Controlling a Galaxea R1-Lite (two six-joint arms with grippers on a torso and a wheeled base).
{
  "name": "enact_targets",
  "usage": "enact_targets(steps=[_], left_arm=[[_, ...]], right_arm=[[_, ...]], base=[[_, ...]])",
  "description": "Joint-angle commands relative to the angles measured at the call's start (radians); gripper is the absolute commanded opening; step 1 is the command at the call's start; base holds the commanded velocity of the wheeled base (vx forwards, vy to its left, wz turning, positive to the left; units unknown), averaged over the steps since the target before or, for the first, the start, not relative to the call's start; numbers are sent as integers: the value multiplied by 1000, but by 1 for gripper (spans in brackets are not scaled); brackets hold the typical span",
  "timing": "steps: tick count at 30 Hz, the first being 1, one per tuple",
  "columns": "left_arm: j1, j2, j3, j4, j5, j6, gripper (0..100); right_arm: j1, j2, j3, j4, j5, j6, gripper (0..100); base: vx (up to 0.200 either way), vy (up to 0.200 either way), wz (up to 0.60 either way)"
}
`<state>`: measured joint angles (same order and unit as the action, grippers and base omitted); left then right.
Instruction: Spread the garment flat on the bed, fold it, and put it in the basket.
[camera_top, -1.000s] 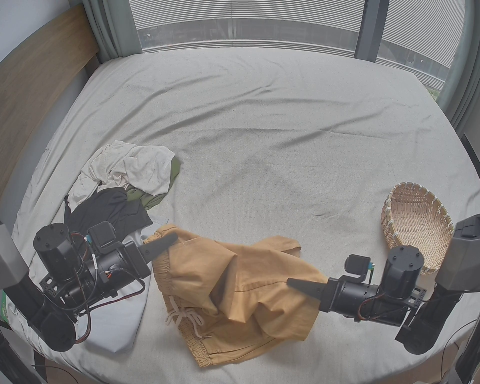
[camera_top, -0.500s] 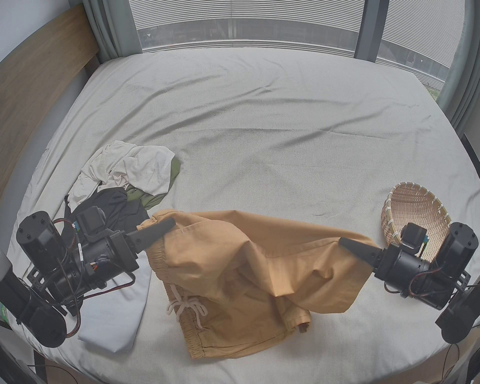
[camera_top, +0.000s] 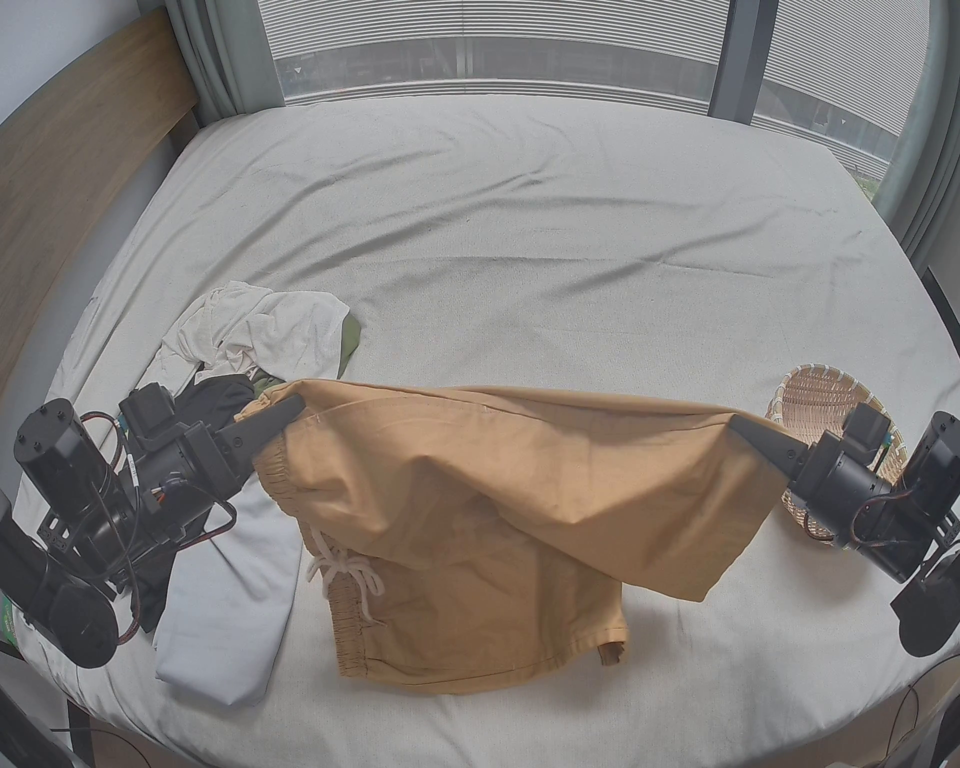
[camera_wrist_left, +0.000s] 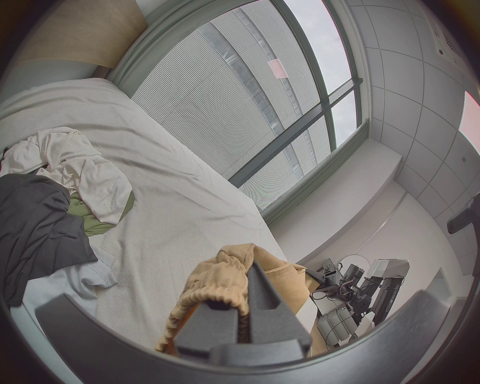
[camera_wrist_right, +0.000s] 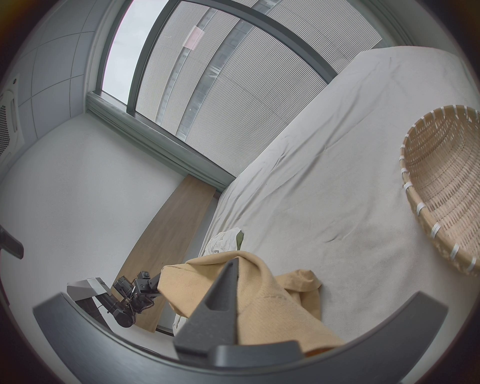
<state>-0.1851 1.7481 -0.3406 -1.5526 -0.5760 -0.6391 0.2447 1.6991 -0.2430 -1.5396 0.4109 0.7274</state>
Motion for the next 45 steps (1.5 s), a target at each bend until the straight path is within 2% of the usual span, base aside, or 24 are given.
enact_targets(steps=[1, 5, 26, 38, 45], left_arm=[[6, 11, 6, -1, 1, -1, 0], [4, 16, 11, -1, 1, -1, 0], [27, 18, 3, -1, 1, -1, 0], [24, 44, -20, 0, 1, -2, 0], [16, 111, -93, -1, 11, 1, 0]], right_arm=[[-74, -3, -1, -1, 45, 1, 0], [-110, -3, 5, -1, 83, 1, 0], [-133, -4, -25, -1, 86, 1, 0], [-113, 57, -160, 1, 88, 0, 0], [-130, 106, -266, 18, 89, 0, 0]], base=[[0, 0, 0], [0, 0, 0], [0, 0, 0], [0, 0, 0], [0, 0, 0]])
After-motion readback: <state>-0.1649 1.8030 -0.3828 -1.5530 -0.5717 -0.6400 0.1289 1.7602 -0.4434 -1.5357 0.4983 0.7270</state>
